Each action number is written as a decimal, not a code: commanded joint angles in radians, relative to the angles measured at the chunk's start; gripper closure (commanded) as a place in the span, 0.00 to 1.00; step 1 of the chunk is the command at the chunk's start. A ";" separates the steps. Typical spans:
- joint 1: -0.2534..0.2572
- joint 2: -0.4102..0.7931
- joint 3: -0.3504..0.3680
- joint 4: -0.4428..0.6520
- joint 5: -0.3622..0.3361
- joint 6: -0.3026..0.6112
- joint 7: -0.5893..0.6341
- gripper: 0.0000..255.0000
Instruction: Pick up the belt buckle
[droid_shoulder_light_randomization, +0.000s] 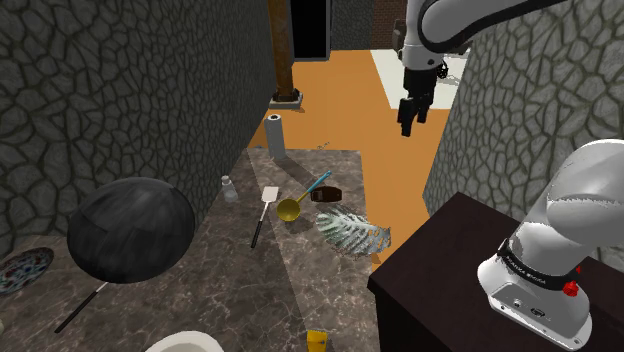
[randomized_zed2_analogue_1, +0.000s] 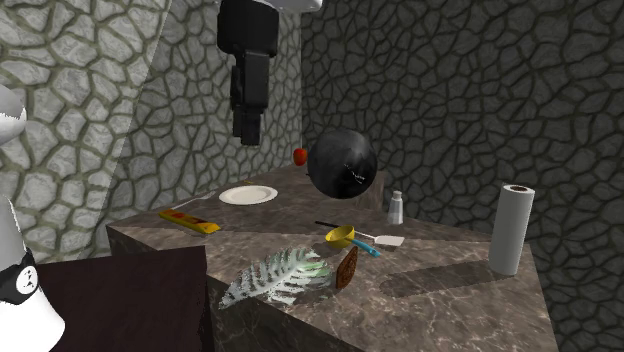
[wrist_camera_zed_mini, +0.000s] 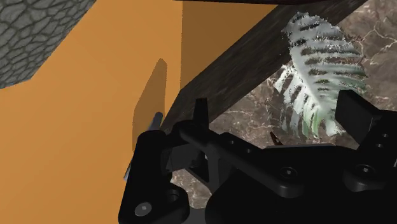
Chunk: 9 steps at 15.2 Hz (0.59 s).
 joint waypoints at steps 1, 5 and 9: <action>0.013 0.052 -0.006 -0.016 0.005 0.079 -0.029 0.00; 0.038 0.184 -0.019 -0.021 0.022 0.229 -0.091 0.00; 0.063 0.329 -0.026 -0.002 0.050 0.369 -0.159 0.00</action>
